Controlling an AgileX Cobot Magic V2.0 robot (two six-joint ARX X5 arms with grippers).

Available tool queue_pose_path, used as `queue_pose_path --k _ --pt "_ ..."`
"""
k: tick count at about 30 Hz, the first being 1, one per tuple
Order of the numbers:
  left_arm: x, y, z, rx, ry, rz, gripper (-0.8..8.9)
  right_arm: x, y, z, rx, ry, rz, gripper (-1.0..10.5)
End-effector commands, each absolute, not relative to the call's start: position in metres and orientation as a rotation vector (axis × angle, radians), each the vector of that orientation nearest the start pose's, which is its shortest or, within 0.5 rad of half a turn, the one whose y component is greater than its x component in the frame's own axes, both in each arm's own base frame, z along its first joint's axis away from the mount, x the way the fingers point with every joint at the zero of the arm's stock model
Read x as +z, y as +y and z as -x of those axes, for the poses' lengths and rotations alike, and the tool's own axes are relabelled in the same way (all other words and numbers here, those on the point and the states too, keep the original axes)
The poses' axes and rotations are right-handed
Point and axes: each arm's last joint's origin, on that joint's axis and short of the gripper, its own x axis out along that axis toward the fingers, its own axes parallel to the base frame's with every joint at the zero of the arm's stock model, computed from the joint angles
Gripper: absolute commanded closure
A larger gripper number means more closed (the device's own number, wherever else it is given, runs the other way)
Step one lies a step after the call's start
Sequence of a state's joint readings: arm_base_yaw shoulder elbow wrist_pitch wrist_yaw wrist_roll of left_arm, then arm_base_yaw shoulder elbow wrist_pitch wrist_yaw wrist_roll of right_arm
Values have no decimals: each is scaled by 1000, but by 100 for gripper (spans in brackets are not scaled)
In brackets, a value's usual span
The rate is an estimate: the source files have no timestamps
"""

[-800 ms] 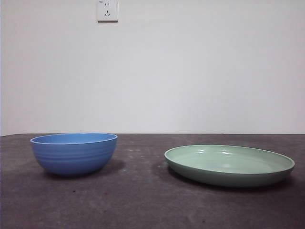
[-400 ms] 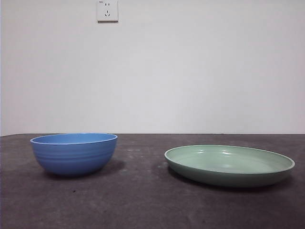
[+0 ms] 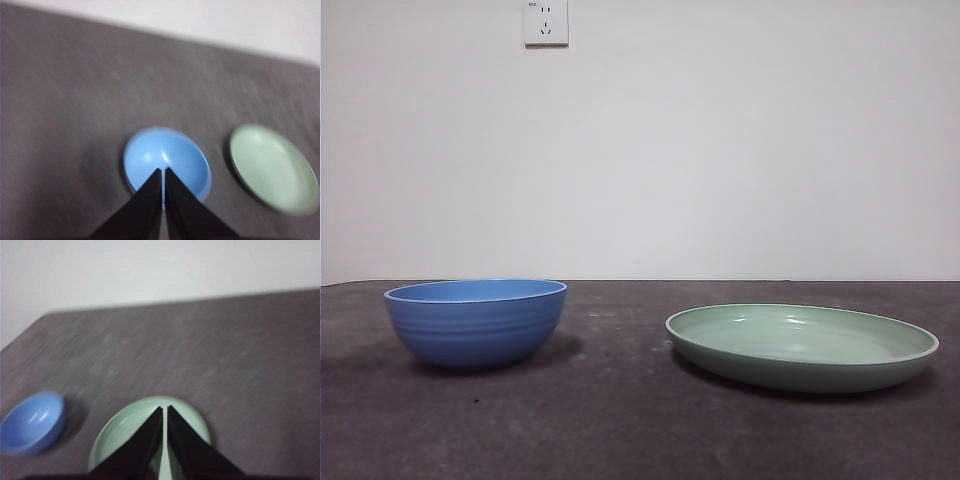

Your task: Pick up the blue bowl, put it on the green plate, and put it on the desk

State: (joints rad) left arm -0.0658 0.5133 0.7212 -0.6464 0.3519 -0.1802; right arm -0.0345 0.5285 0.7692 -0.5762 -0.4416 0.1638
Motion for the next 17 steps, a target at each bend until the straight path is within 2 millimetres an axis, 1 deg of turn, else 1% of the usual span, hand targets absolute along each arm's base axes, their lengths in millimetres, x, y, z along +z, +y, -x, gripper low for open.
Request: queue_pose_path --k 1,3,6,12,14,17 --pt "311 -19 -111 -464 535 159 805 332 11 -112 451 419 -195 939" --pt "313 -21 -118 -511 599 148 805 336 12 -116 491 485 -194 939" --pt "315 -23 -125 -543 666 130 805 335 16 -121 538 588 -181 939" --pt "315 -26 -128 -568 697 124 805 319 24 -123 607 798 -144 939" --pt "315 -27 -128 -570 697 123 805 317 25 -123 619 830 -140 939" --pt "315 -27 -128 -570 697 123 805 316 27 -124 628 833 -138 939"
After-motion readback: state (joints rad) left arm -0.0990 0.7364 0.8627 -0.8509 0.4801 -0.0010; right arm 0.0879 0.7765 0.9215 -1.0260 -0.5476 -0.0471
